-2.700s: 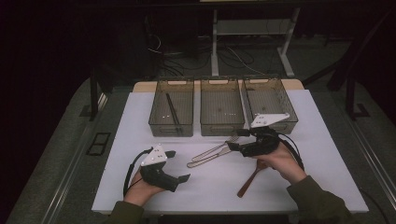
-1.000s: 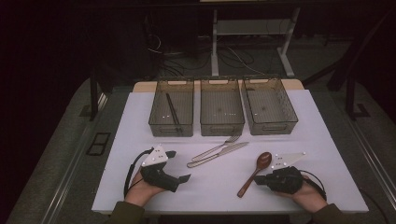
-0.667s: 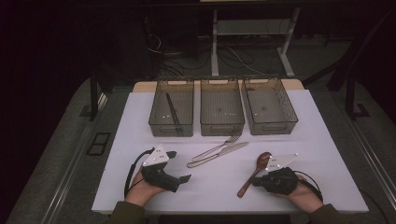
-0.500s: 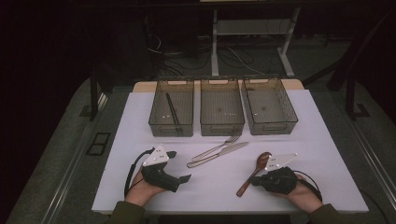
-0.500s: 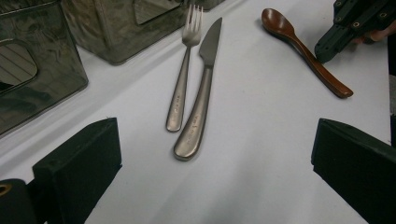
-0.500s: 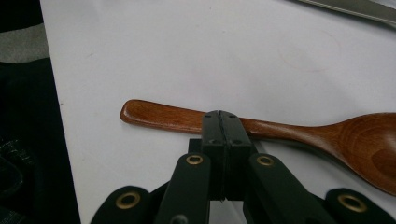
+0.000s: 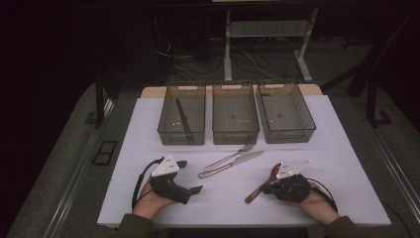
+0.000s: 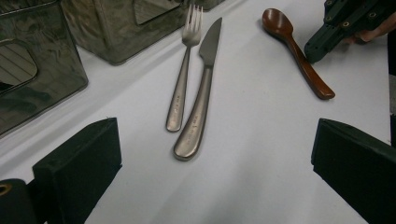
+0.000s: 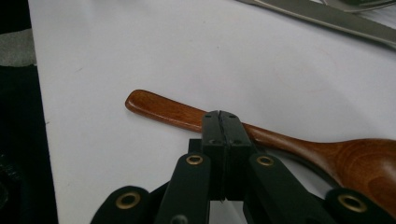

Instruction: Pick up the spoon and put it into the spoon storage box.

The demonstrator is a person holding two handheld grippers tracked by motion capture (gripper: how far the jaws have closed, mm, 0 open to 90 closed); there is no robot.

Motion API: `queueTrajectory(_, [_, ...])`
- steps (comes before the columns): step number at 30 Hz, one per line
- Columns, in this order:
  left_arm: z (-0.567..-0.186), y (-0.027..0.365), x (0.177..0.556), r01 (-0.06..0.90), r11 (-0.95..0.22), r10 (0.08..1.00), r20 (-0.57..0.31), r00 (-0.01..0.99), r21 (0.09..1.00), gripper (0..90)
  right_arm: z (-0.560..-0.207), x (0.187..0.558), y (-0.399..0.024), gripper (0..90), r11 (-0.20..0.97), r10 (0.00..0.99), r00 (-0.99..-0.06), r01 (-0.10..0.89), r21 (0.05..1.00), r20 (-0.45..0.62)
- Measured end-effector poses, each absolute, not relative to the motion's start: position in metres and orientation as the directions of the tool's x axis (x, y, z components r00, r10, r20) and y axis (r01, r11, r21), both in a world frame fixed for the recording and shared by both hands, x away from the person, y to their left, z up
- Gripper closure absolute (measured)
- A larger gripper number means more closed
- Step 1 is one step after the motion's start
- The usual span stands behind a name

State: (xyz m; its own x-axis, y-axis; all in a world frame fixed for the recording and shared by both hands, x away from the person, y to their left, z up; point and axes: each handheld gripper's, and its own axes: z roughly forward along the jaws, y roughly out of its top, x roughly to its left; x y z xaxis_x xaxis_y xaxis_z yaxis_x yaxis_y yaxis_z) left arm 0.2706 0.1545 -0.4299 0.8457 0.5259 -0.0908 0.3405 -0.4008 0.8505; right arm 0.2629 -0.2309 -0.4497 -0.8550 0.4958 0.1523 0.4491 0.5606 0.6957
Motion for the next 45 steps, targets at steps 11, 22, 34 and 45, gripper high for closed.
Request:
queueTrajectory(11, [-0.43,0.154,0.271,0.343,-0.4,0.527,-0.093,0.845,0.85,0.7,-0.448,0.272,-0.225,88.6,0.542,0.51,-0.847,0.454,0.707,0.153])
queueTrajectory(22, [-0.431,0.154,0.271,0.34,-0.405,0.527,-0.088,0.845,0.849,0.7,-0.448,0.282,-0.215,88.6,0.541,0.511,-0.847,0.451,0.71,0.149])
queueTrajectory(34, [-0.435,0.161,0.277,0.353,-0.383,0.54,-0.103,0.835,0.854,0.0,-0.449,0.296,-0.203,88.6,0.535,0.521,-0.841,0.456,0.711,0.147])
queueTrajectory(45, [-0.435,0.161,0.276,0.361,-0.372,0.543,-0.114,0.832,0.855,0.0,-0.445,0.3,-0.203,85.1,0.499,0.518,-0.836,0.466,0.731,0.179])
